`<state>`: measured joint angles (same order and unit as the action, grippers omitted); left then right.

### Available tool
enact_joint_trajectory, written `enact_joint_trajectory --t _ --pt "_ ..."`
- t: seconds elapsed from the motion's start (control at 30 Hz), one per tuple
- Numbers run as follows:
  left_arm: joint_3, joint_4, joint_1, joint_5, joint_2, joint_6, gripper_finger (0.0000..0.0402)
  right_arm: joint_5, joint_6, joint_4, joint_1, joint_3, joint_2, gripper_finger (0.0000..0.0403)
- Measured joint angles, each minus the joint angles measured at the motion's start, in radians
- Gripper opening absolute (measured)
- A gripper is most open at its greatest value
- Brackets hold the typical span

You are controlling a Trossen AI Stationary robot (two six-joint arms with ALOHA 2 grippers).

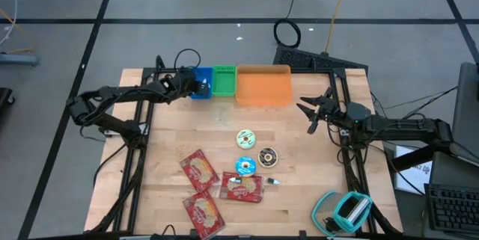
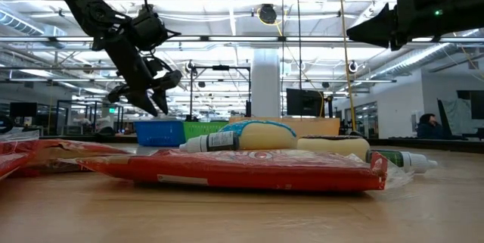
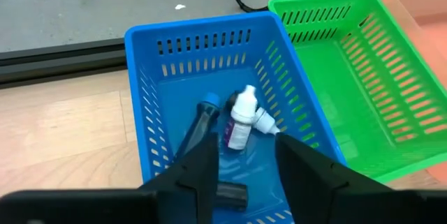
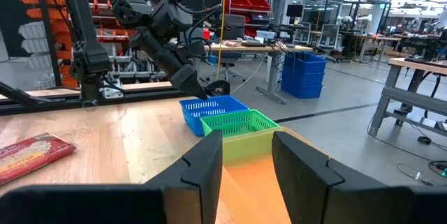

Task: Pick & Place Food Item
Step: Put the green food coloring bottle into the blue bin

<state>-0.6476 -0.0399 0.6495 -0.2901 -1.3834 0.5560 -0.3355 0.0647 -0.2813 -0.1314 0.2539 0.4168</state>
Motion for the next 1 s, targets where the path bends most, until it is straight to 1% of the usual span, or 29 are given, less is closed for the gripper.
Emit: enact_joint_trajectory --t 0.23,0.4,0.53,0.77,0.87,0.93,1.0 --pt "0.000 0.000 0.000 0.000 0.000 0.003 0.0160 0.006 -0.004 -0.037 0.001 0.000 0.000 0.0114" --pt "0.000 0.000 0.000 0.000 0.000 -0.008 0.0161 0.093 -0.027 -0.052 0.001 0.000 0.005 0.0114" --pt "0.000 0.027 0.000 0.001 0.000 -0.051 0.0161 0.147 -0.037 -0.076 0.002 0.000 0.029 0.0114" --pt "0.000 0.134 -0.001 0.002 0.000 -0.056 0.0161 0.340 -0.057 -0.196 0.008 0.000 0.171 0.0115" --pt "0.000 0.170 -0.005 0.002 0.000 -0.057 0.0161 0.359 -0.057 -0.273 0.057 0.000 0.256 0.0125" --pt "0.000 0.186 -0.011 0.002 0.000 -0.063 0.0161 0.363 -0.090 -0.332 0.113 0.000 0.320 0.0144" --pt "-0.001 0.202 -0.011 0.004 0.000 -0.075 0.0161 0.349 -0.134 -0.397 0.184 0.004 0.388 0.0172"
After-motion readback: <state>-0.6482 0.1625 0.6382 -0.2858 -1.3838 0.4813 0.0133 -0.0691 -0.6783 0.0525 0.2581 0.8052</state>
